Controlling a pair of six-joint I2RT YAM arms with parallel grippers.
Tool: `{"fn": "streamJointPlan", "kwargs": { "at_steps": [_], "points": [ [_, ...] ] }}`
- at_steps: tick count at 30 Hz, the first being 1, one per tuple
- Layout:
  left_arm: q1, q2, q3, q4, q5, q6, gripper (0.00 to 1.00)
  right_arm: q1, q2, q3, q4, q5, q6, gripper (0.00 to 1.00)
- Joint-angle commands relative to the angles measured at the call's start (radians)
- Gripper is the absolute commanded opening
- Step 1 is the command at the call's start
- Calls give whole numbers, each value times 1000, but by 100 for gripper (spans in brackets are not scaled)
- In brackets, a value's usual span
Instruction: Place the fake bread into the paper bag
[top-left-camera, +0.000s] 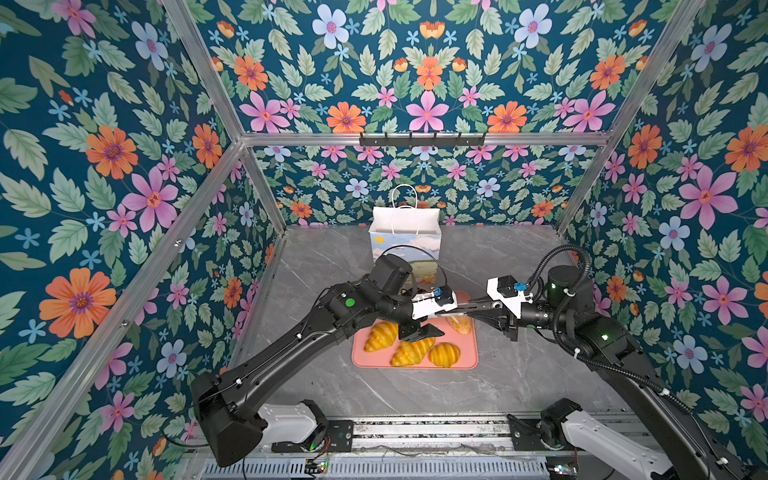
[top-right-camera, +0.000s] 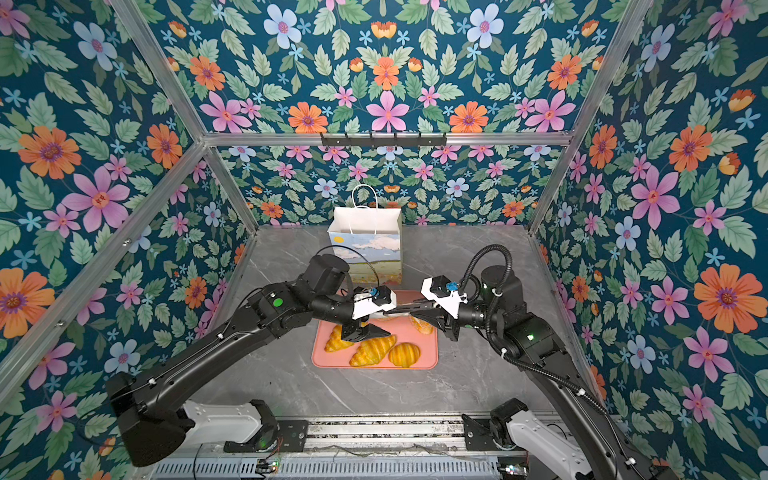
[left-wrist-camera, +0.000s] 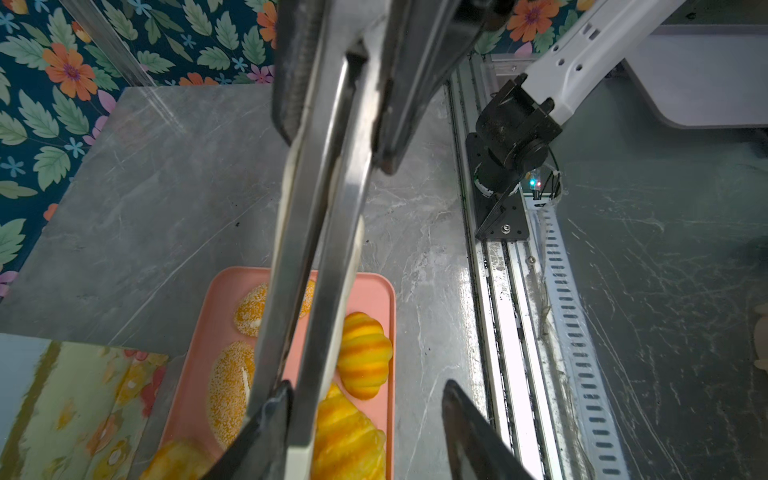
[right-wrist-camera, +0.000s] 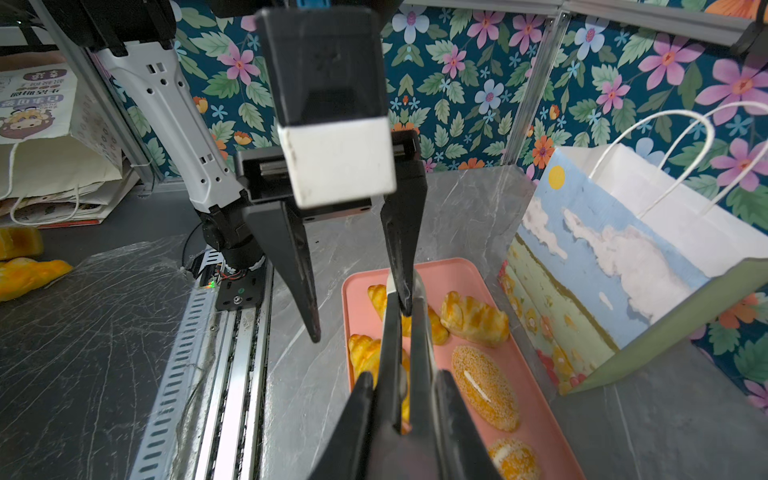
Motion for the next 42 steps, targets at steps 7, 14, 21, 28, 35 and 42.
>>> {"fn": "streamJointPlan", "kwargs": {
  "at_steps": [7,14,21,28,35,42],
  "points": [
    [109,43,41,33,151,4,73,3,-2,-4,-41,-153,18,0],
    [107,138,92,-73,356,74,69,3,-18,-22,3,-158,40,0],
    [107,119,92,-148,395,128,70,3,-22,-29,3,-128,40,0],
    [105,157,60,-134,365,92,69,4,-31,-37,57,-112,80,0],
    [98,187,85,-126,354,77,49,2,-45,-52,100,-133,122,0],
    [99,209,141,-222,324,102,19,4,-63,-71,85,-136,149,23]
  ]
}}
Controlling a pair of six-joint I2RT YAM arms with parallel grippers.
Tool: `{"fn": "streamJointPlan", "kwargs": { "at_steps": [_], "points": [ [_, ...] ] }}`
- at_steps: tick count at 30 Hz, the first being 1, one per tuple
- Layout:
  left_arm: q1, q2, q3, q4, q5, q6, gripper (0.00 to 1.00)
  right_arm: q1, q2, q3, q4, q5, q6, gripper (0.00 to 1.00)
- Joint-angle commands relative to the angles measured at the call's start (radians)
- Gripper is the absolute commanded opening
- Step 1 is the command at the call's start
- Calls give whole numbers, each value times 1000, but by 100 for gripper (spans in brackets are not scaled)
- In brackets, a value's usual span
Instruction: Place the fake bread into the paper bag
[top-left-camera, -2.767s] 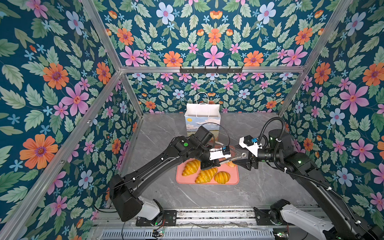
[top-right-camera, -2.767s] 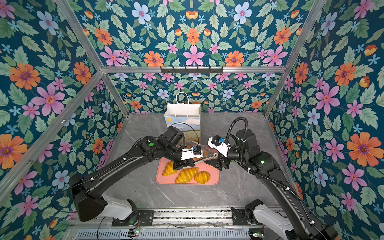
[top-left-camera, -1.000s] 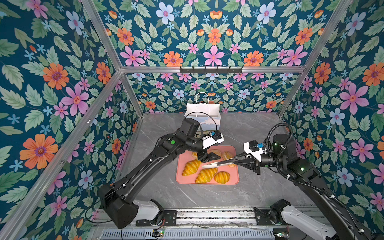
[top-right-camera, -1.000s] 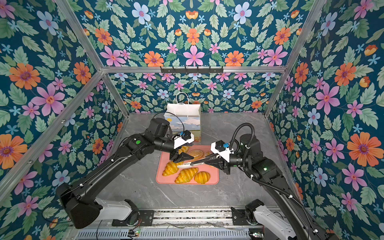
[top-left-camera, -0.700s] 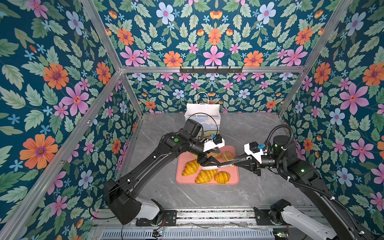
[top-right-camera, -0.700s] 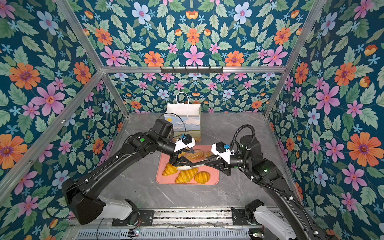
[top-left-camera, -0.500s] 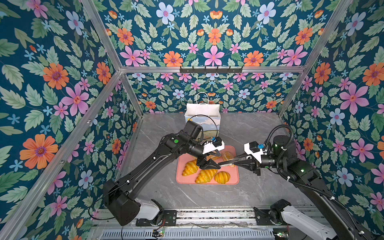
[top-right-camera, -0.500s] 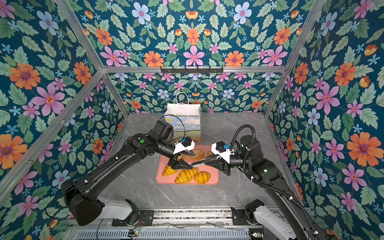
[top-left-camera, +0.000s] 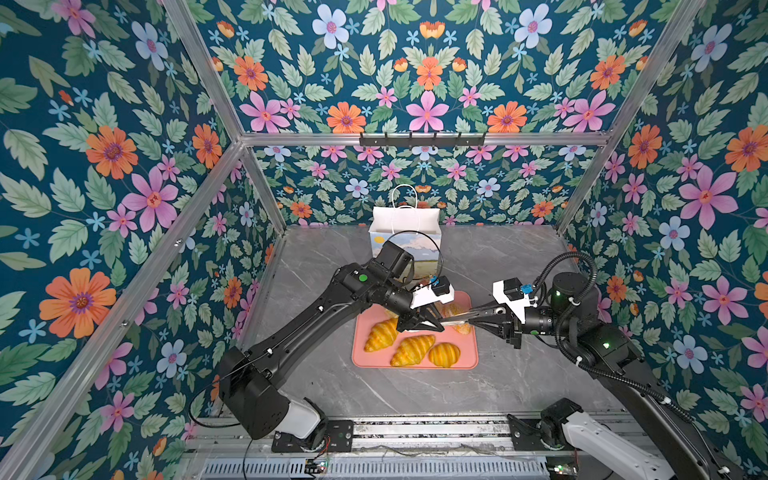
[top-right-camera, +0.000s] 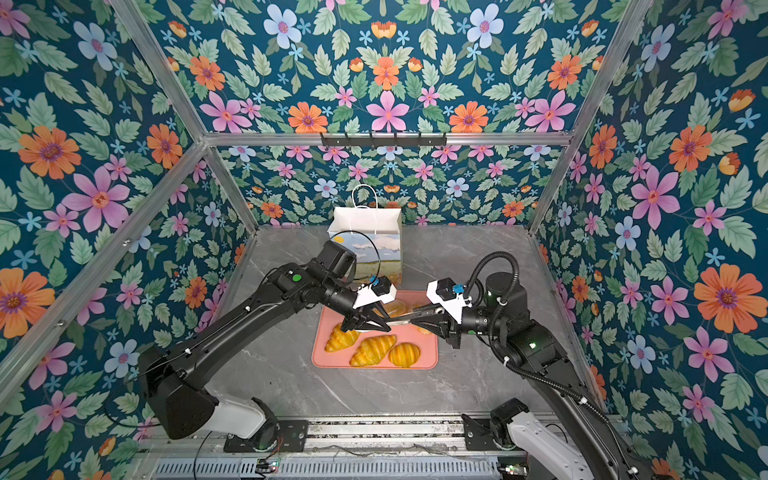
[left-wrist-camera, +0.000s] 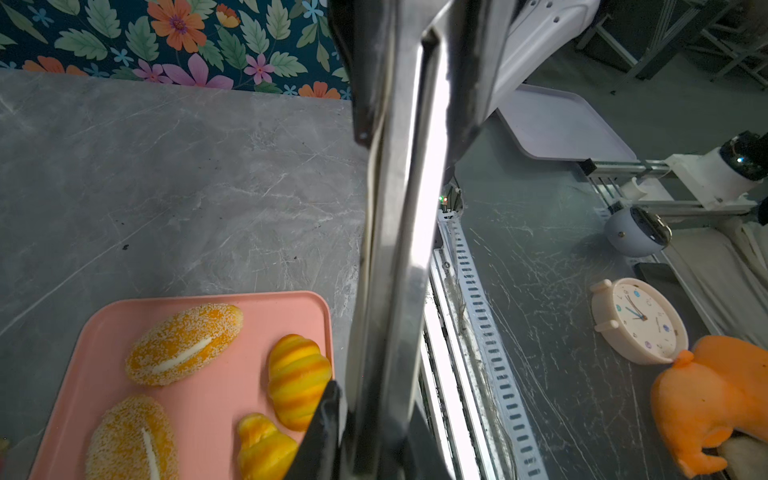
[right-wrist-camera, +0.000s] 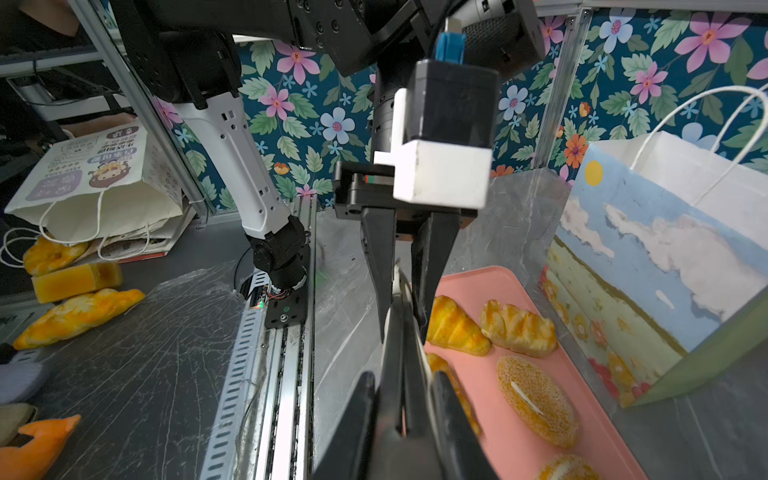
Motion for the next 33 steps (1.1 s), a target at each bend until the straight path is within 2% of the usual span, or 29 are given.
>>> {"fn": "streamJointPlan", "kwargs": {
  "at_steps": [1,5,11,17,22,26,28,33],
  "points": [
    [4,11,28,-60,-35,-47,18,5,-6,1,2,-54,-13,30],
    [4,24,61,-140,-95,-29,16,4,9,58,-134,-50,-52,47],
    [4,61,122,-283,-173,6,16,5,127,215,-457,-67,-155,59],
    [-29,61,92,-314,-252,1,18,4,230,331,-667,-42,-229,65],
    [-78,119,126,-368,-291,-16,18,4,296,403,-726,-35,-245,65],
    [-117,151,159,-394,-316,-20,17,5,378,446,-806,-78,-286,66],
    [-120,157,167,-405,-305,-8,15,4,406,455,-827,-85,-288,70],
    [-120,137,150,-392,-322,1,13,5,403,458,-810,-56,-284,71]
  ]
}}
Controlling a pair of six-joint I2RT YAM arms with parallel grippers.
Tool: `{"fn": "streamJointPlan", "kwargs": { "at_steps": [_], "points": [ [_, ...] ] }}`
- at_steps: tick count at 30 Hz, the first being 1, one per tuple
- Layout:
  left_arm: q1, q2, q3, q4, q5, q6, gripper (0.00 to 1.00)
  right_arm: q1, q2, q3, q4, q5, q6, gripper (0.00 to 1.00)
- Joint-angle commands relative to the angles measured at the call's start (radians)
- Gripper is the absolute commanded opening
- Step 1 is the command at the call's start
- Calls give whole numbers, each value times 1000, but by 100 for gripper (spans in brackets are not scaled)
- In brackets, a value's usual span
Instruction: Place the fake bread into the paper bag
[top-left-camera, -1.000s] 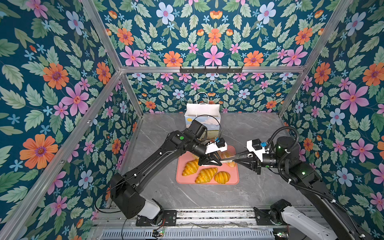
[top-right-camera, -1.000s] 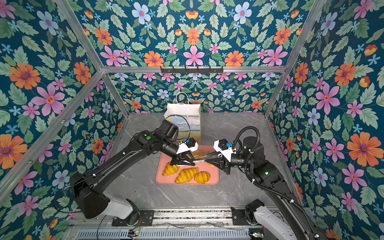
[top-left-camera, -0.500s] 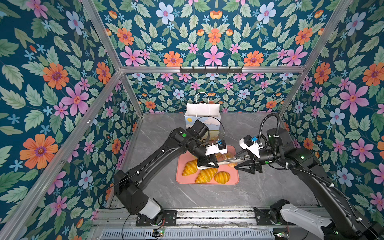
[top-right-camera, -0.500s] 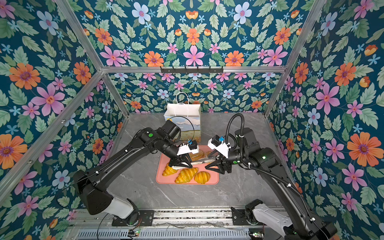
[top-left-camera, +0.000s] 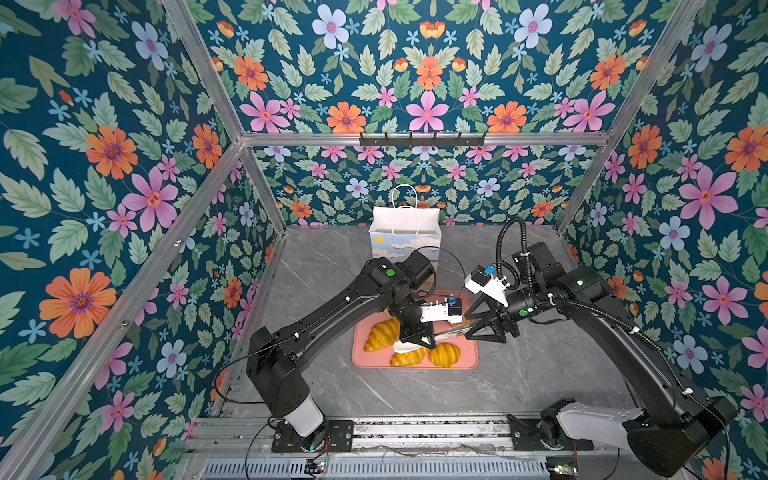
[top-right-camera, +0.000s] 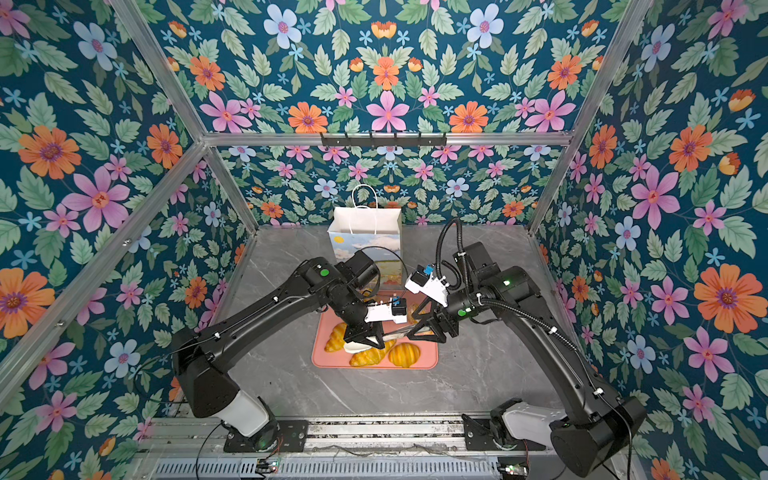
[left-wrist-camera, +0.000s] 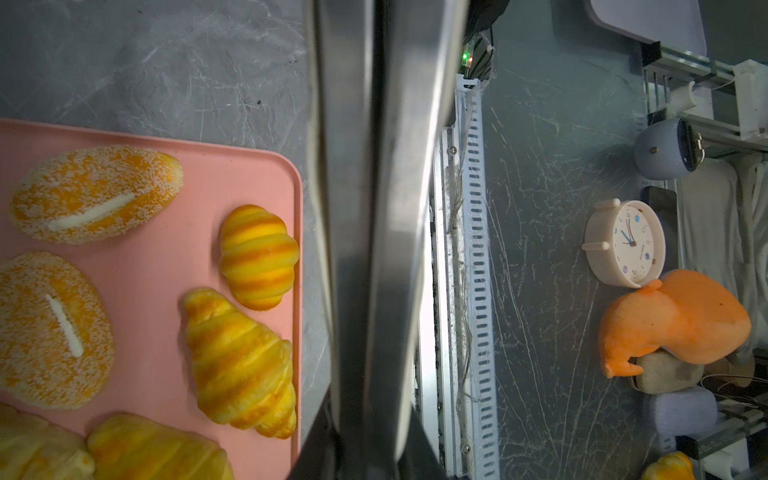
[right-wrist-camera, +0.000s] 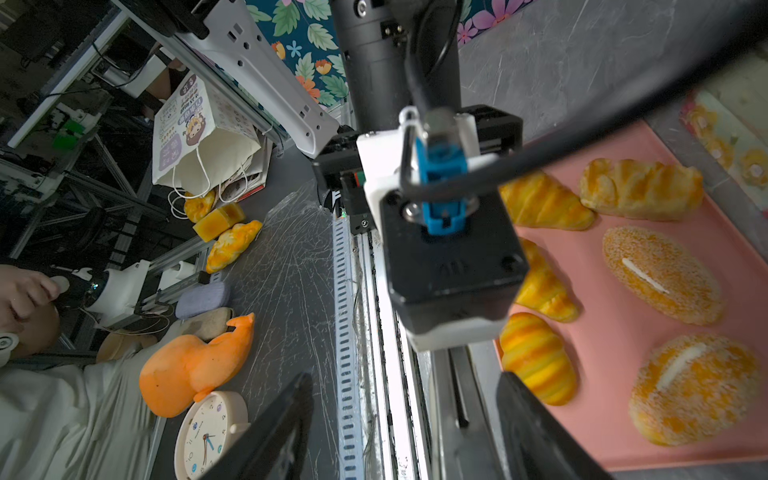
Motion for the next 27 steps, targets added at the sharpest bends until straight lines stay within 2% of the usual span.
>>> {"fn": "streamJointPlan", "kwargs": {
  "at_steps": [1,7,12,21,24,27],
  "points": [
    [-1,-14,-8,-13,-26,1,13,1,-26,5,-5,-13,-21,72],
    [0,-33,-8,-13,-10,10,13,-1,-95,-28,100,74,7,72],
    [-1,-26,19,-7,8,22,13,3,-47,-32,82,-35,0,73],
    [-12,-18,98,-25,5,44,13,63,59,-16,14,-17,-17,72],
    [-12,-13,104,-30,0,46,13,64,70,-16,6,-16,-20,68],
    [-12,-15,104,-31,-4,45,13,66,78,-15,-2,-10,-24,60]
  ]
}}
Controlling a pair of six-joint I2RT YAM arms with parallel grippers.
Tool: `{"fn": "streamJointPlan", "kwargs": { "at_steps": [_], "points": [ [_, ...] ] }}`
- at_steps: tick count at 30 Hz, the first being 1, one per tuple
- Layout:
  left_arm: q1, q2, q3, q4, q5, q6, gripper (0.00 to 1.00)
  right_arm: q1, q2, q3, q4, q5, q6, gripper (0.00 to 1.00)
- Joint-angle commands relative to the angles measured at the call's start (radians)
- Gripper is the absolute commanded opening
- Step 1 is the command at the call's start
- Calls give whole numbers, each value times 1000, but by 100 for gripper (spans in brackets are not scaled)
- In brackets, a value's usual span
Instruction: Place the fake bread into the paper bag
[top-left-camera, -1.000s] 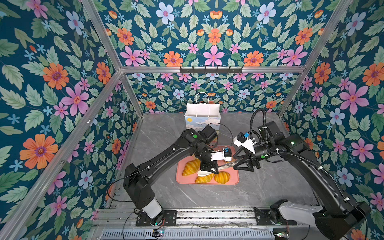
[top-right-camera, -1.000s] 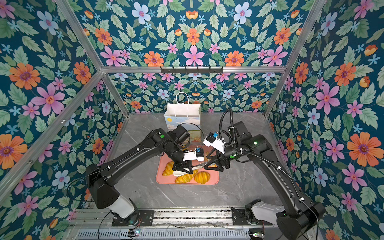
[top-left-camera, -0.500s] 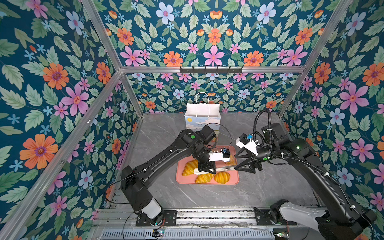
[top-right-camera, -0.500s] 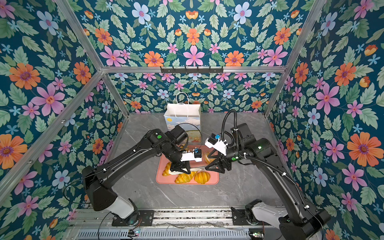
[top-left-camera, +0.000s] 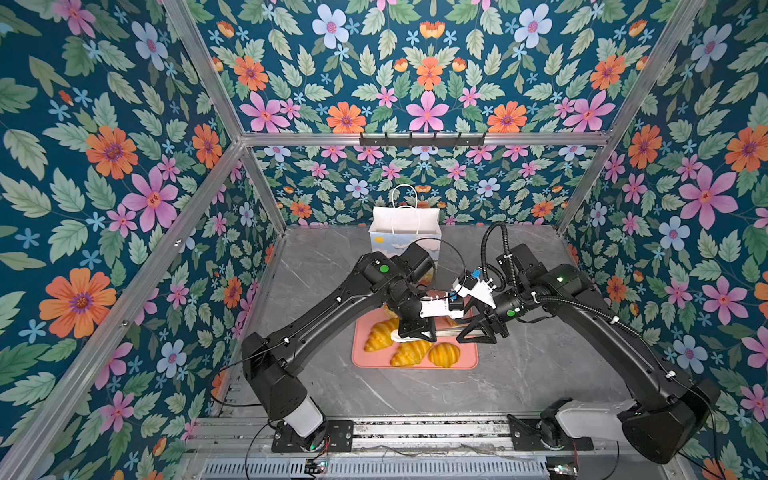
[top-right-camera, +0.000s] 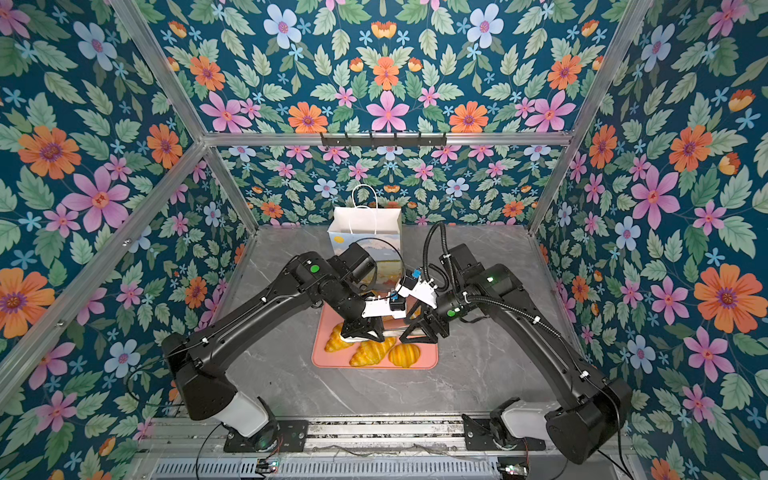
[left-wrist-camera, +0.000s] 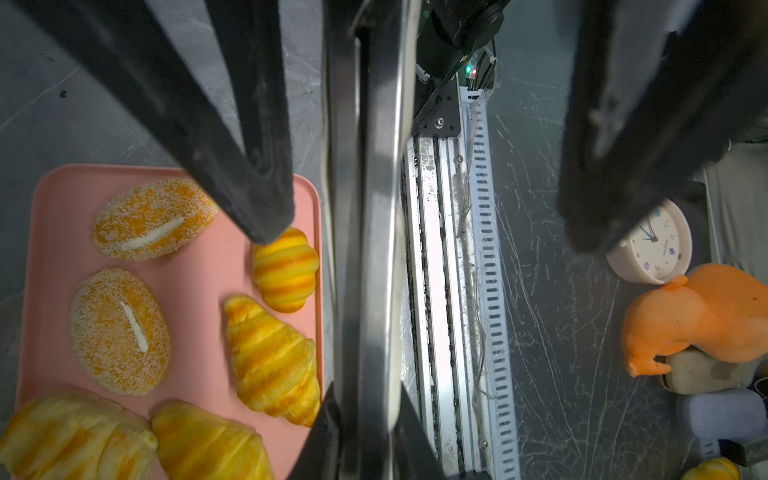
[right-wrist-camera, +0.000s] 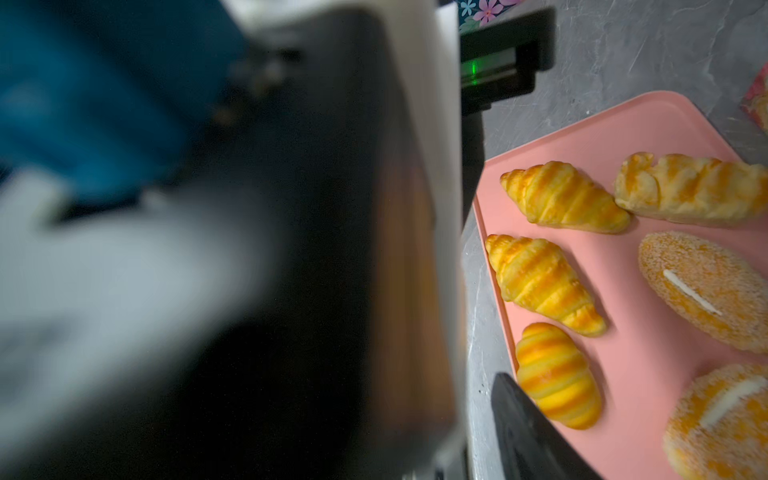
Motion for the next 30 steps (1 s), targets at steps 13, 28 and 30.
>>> {"fn": "streamJointPlan", "kwargs": {
  "at_steps": [13,28,30],
  "points": [
    [1,-64,-23,52,16,20,10,4,-86,-46,43,105,0,52],
    [8,-150,-93,205,38,17,6,28,-40,-55,43,31,0,33],
    [8,-149,-91,210,33,11,6,33,-36,-55,42,31,1,32]
  ]
}}
